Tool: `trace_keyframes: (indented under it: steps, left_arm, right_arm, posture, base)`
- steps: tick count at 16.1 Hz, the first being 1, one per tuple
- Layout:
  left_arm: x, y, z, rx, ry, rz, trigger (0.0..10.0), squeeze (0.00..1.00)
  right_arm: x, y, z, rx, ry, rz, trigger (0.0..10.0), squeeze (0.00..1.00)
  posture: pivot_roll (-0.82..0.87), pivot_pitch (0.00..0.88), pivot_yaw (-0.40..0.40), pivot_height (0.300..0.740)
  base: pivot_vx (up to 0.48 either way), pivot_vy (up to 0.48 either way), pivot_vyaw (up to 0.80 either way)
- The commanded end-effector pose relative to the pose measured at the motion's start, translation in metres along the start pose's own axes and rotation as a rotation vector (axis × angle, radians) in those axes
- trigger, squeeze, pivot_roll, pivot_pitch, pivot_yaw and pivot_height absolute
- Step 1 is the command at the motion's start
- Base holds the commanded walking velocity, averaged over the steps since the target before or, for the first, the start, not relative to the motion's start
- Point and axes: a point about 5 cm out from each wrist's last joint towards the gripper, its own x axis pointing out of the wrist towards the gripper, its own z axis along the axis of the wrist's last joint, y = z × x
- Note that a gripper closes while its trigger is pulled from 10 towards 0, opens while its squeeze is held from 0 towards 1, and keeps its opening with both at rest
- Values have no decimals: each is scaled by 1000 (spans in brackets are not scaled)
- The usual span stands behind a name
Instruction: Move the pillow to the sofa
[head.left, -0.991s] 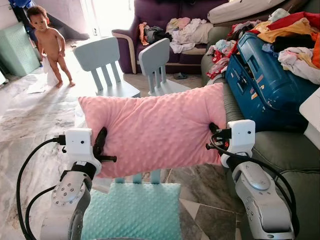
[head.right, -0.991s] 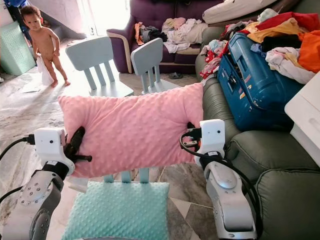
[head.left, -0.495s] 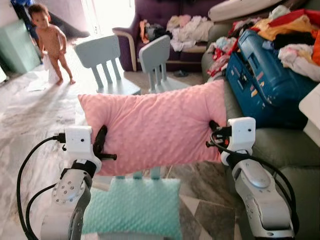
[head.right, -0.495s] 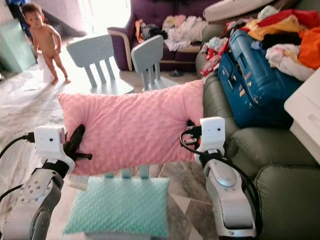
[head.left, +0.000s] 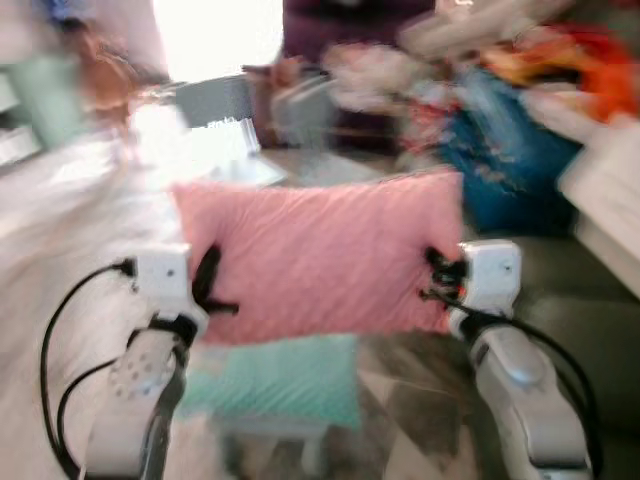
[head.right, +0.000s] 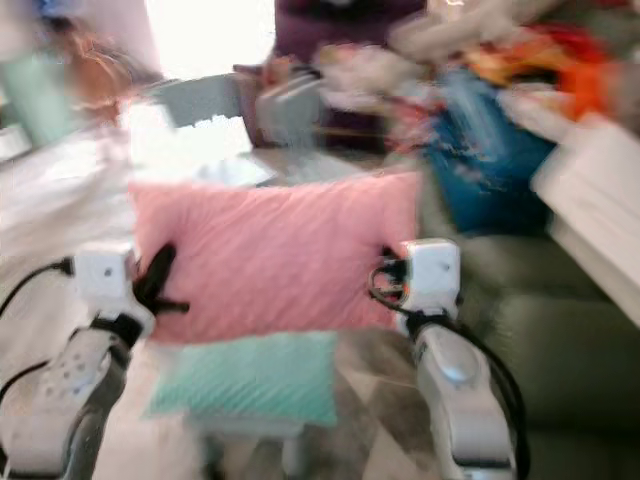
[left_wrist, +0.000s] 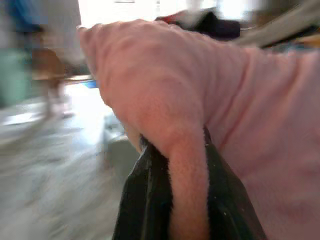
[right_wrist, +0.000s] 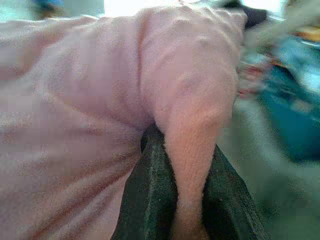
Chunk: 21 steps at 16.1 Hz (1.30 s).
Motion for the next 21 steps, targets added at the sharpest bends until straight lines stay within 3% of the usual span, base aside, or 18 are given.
trace_keyframes:
  steps: [1,18,21]
  left_arm:
    - [-1,3,-3,4,20,12,10000,0]
    - [3,0,-5,-11,19,8,10000,0]
    - [4,0,-4,-29,13,15,10000,0]
  right_arm:
    - [-2,2,2,14,-13,4,10000,0]
    - [2,1,3,3,-14,7,10000,0]
    - [3,1,3,1,-13,11,10000,0]
  posture:
    - [-104,0,17,740]
    - [-109,0,10,740]
    - [-110,0,8,740]
  base:
    - [-398,0,0]
    - [-399,0,0]
    - [0,0,0]
